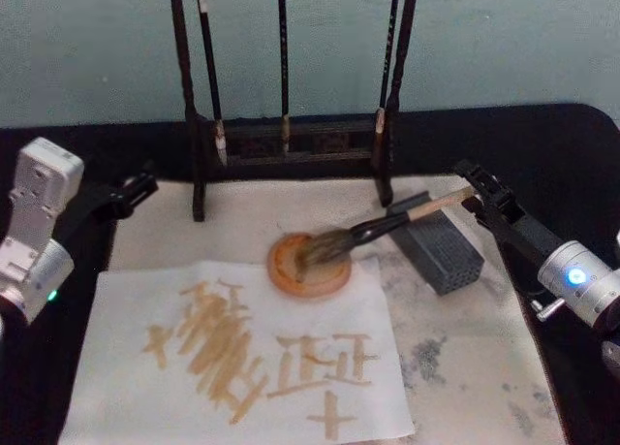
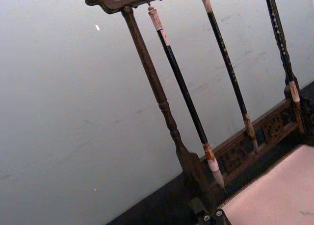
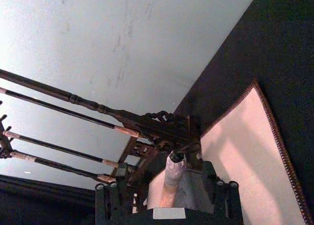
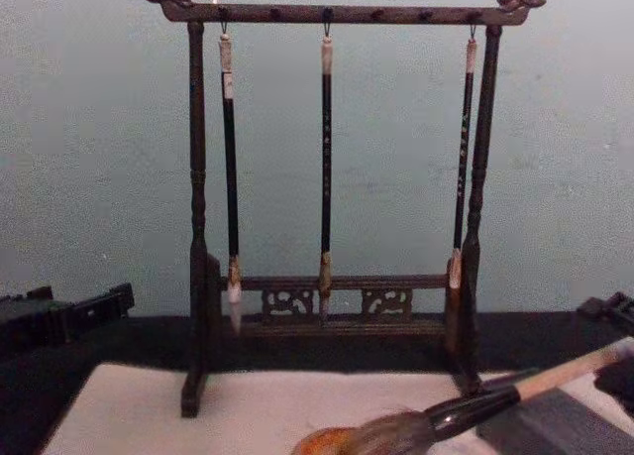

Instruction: Pick up the brush from the inkstone, write on the paper, then place the brush back to its original position.

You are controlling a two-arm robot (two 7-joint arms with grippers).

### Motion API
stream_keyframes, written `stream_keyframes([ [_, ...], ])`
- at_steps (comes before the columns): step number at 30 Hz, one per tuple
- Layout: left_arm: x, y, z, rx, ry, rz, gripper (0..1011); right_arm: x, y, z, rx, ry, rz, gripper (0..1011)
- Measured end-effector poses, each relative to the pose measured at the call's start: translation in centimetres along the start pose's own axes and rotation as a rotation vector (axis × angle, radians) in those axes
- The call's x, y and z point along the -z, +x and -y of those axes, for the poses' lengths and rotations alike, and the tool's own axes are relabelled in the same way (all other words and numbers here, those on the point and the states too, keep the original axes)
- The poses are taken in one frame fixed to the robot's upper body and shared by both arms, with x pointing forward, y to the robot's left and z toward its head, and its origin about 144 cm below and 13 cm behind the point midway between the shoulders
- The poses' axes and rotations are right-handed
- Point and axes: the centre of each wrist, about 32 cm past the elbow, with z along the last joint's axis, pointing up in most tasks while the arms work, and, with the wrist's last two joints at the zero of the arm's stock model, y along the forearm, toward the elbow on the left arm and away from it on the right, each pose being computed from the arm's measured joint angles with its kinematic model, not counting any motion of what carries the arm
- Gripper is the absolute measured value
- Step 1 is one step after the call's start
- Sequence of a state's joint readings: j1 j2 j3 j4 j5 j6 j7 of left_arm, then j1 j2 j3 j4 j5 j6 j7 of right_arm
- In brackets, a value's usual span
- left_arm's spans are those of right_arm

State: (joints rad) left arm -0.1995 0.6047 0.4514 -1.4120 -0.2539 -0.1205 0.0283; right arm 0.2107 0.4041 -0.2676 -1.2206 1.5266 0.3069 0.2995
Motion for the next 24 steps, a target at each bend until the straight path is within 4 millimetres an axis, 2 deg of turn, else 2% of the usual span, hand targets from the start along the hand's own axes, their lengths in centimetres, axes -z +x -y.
stream_keyframes([
  [4,0.0,0.0,0.0,0.0,0.0,0.0,1002,0.0,0.0,0.0,0.0,0.0,-0.001,882],
  [5,0.0,0.0,0.0,0.0,0.0,0.0,1002,0.0,0.0,0.01,0.0,0.0,-0.001,882],
  [11,0.0,0.0,0.0,0.0,0.0,0.0,1002,0.02,0.01,0.01,0.0,-0.001,-0.001,709],
  [12,0.0,0.0,0.0,0.0,0.0,0.0,1002,0.02,0.01,0.01,0.0,-0.001,-0.002,645],
  [16,0.0,0.0,0.0,0.0,0.0,0.0,1002,0.03,0.0,0.01,0.0,-0.001,-0.002,554],
  [17,0.0,0.0,0.0,0.0,0.0,0.0,1002,0.03,0.0,0.01,0.0,-0.001,-0.002,482],
  [22,0.0,0.0,0.0,0.0,0.0,0.0,1002,0.02,0.01,0.02,0.001,-0.001,-0.002,344],
  [24,0.0,0.0,0.0,0.0,0.0,0.0,1002,0.03,0.01,0.02,0.001,-0.001,-0.002,258],
])
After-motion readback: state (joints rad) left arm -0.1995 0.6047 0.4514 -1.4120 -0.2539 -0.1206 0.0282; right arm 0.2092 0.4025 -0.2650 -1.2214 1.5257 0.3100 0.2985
